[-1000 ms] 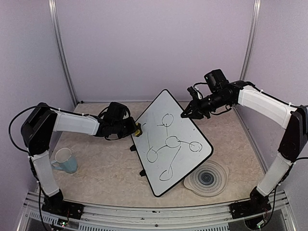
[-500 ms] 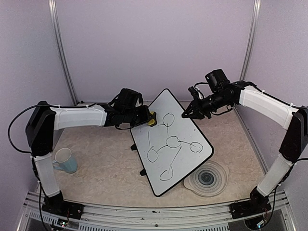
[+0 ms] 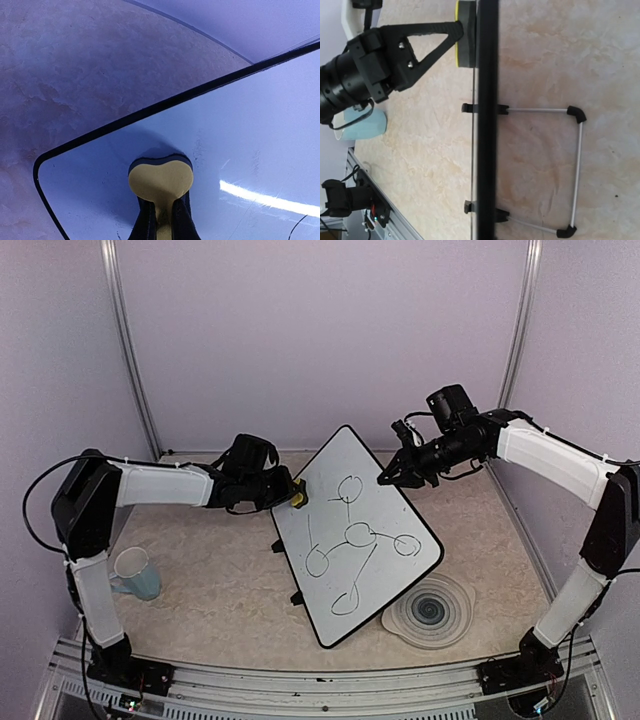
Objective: Erase the whiteboard
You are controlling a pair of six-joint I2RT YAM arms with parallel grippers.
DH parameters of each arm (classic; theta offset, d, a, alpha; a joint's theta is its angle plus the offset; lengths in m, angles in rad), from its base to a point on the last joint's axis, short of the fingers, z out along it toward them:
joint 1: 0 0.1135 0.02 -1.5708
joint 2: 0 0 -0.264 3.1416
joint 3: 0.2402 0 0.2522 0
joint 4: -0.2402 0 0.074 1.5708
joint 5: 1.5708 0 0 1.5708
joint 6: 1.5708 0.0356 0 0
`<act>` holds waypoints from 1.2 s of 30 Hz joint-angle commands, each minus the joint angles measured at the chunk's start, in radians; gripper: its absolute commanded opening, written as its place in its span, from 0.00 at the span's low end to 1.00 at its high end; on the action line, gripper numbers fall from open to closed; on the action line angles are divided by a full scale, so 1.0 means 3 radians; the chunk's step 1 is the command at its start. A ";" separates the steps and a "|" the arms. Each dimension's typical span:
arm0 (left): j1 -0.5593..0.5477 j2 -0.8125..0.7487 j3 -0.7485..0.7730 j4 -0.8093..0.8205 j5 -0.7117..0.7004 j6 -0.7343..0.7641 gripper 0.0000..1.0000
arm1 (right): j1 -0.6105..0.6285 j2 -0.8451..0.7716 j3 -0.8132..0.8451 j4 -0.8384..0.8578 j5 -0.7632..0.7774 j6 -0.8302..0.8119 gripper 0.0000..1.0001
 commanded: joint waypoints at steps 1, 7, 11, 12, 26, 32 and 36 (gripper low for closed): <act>-0.0308 -0.0014 -0.0012 -0.0429 -0.0016 0.0302 0.00 | 0.0072 -0.0047 -0.0094 0.0303 -0.0221 -0.0273 0.00; -0.0766 -0.0148 0.0312 -0.0556 -0.0002 0.0488 0.00 | 0.0072 -0.0056 -0.0123 0.0326 -0.0251 -0.0266 0.00; -0.0979 -0.0050 0.0602 -0.0651 0.0010 0.0439 0.00 | 0.0072 -0.0063 -0.0129 0.0329 -0.0268 -0.0268 0.00; -0.1018 -0.0012 0.0675 -0.0678 0.0020 0.0436 0.00 | 0.0072 -0.0064 -0.0129 0.0330 -0.0274 -0.0270 0.00; -0.0774 0.0194 0.1088 -0.1233 -0.0479 0.0160 0.00 | 0.0077 -0.0045 -0.0067 0.0284 -0.0302 -0.0352 0.00; -0.0543 0.0329 0.1296 -0.1542 -0.0545 0.0132 0.00 | 0.0077 -0.0036 -0.0047 0.0291 -0.0312 -0.0362 0.00; -0.0563 0.0378 0.1443 -0.1509 -0.0417 0.0225 0.00 | 0.0077 -0.0037 -0.0050 0.0301 -0.0316 -0.0365 0.00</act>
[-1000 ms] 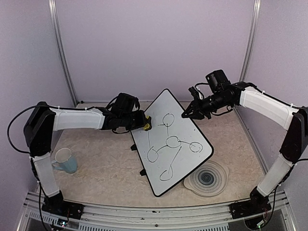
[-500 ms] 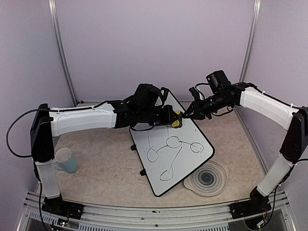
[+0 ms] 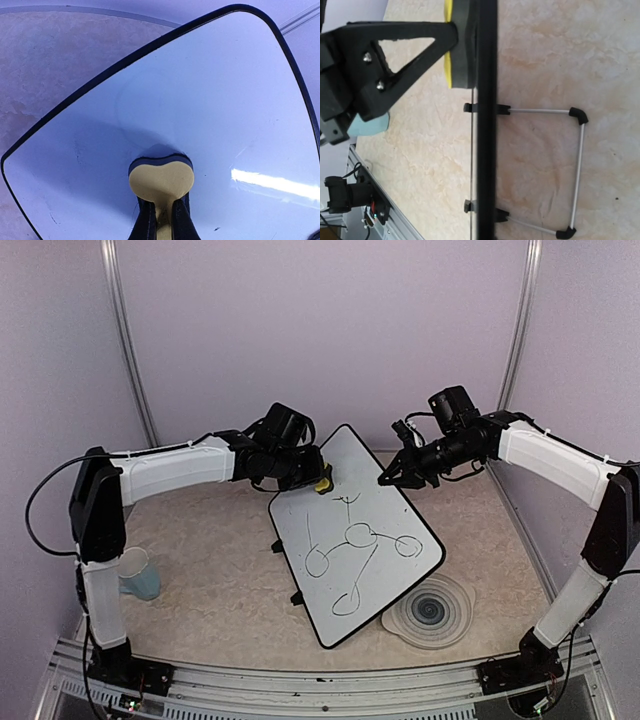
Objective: Erase the whiteboard
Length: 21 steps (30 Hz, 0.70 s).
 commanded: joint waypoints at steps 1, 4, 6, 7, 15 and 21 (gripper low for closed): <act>-0.0120 0.0147 0.0137 -0.0109 0.0113 0.0114 0.00 | 0.0100 0.0005 0.0024 0.0239 -0.0246 -0.0295 0.00; -0.0287 0.0153 0.0270 0.0007 0.0327 0.0270 0.00 | 0.0100 0.0008 0.0033 0.0243 -0.0248 -0.0298 0.00; -0.0398 0.0167 0.0343 0.0059 0.0433 0.0331 0.00 | 0.0100 0.0010 0.0044 0.0242 -0.0249 -0.0295 0.00; -0.0446 0.0162 0.0340 0.0108 0.0500 0.0345 0.00 | 0.0100 0.0010 0.0046 0.0239 -0.0246 -0.0300 0.00; -0.0531 0.0012 -0.0017 0.0189 0.0436 0.0136 0.00 | 0.0100 -0.0034 -0.0013 0.0253 -0.0232 -0.0302 0.00; -0.0266 -0.0152 -0.0591 0.0047 -0.0028 -0.0063 0.00 | 0.0100 -0.0046 -0.0026 0.0264 -0.0226 -0.0296 0.00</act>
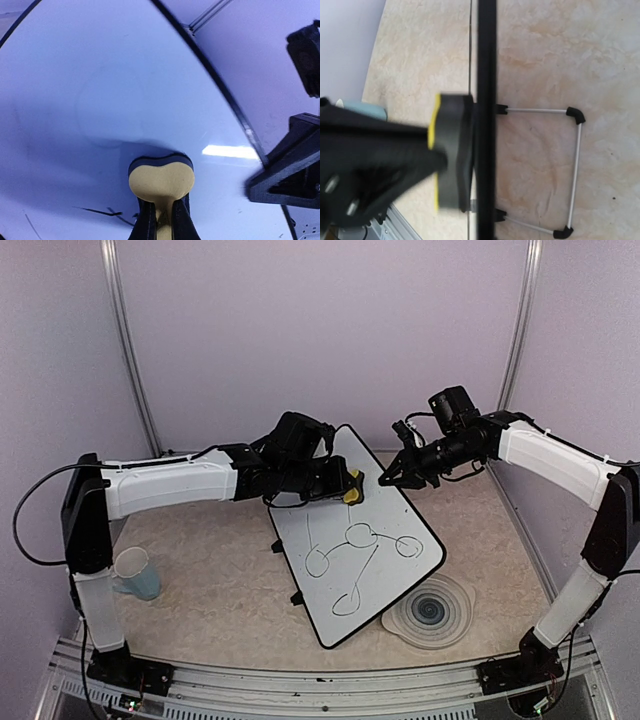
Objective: Erase the whiteboard
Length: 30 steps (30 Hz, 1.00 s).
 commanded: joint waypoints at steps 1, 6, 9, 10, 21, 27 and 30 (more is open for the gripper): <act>0.0215 0.0022 -0.0442 -0.0413 -0.0304 -0.0175 0.00 | 0.0103 -0.0046 -0.0021 0.0277 -0.0237 -0.0276 0.00; 0.0296 -0.0159 -0.0750 -0.0310 -0.0329 -0.0175 0.00 | 0.0102 -0.0047 -0.0034 0.0284 -0.0239 -0.0265 0.00; 0.0149 -0.0181 -0.0700 -0.0166 -0.0225 -0.0029 0.00 | 0.0100 -0.0040 -0.0051 0.0307 -0.0254 -0.0251 0.00; 0.0084 -0.0174 -0.0639 -0.0118 -0.0192 0.0015 0.00 | 0.0102 -0.0036 -0.0049 0.0313 -0.0258 -0.0246 0.00; -0.0398 0.0101 0.0097 0.0125 0.0100 0.0136 0.00 | 0.0103 -0.0018 -0.0072 0.0369 -0.0295 -0.0183 0.00; -0.0261 0.0113 -0.0090 -0.0085 -0.0259 -0.0028 0.00 | 0.0103 -0.0019 -0.0067 0.0374 -0.0280 -0.0157 0.00; -0.0157 0.0045 -0.0327 -0.0136 -0.0426 -0.0052 0.00 | 0.0103 -0.0016 -0.0067 0.0367 -0.0265 -0.0148 0.00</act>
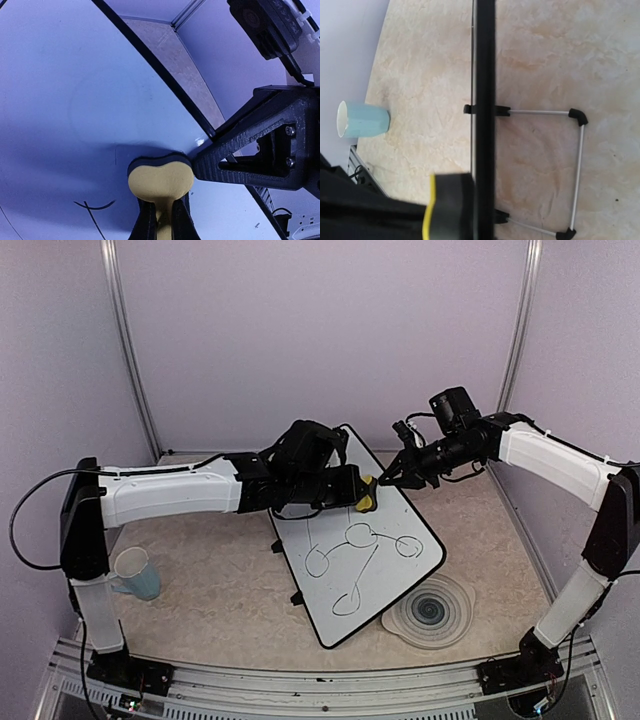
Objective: Erase the whiteboard
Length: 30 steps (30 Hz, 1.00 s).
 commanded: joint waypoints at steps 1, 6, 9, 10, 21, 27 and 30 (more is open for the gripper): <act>0.0152 0.0075 -0.0354 -0.0205 -0.0244 -0.0032 0.00 | 0.0106 -0.0002 -0.0022 0.0292 -0.0236 -0.0188 0.00; 0.0276 -0.0010 -0.0664 -0.0295 -0.0426 0.0054 0.00 | 0.0107 -0.0008 -0.0012 0.0283 -0.0212 -0.0181 0.00; 0.0393 -0.0116 -0.0860 -0.0257 -0.0456 0.0054 0.00 | 0.0107 -0.0003 -0.0017 0.0280 -0.0207 -0.0187 0.00; 0.0421 -0.0139 -0.0905 -0.0227 -0.0433 0.0058 0.00 | 0.0107 -0.0003 -0.0021 0.0278 -0.0207 -0.0186 0.00; -0.0037 -0.0149 -0.0446 0.0296 0.0359 0.0458 0.00 | 0.0107 0.0043 0.0018 0.0286 -0.0202 -0.0191 0.00; -0.0163 -0.0039 -0.0344 0.0312 0.0375 0.0405 0.00 | 0.0107 0.0040 0.0019 0.0291 -0.0198 -0.0187 0.00; -0.0106 -0.0082 -0.0564 0.0338 0.0283 0.0302 0.00 | 0.0107 0.0032 0.0012 0.0281 -0.0187 -0.0191 0.00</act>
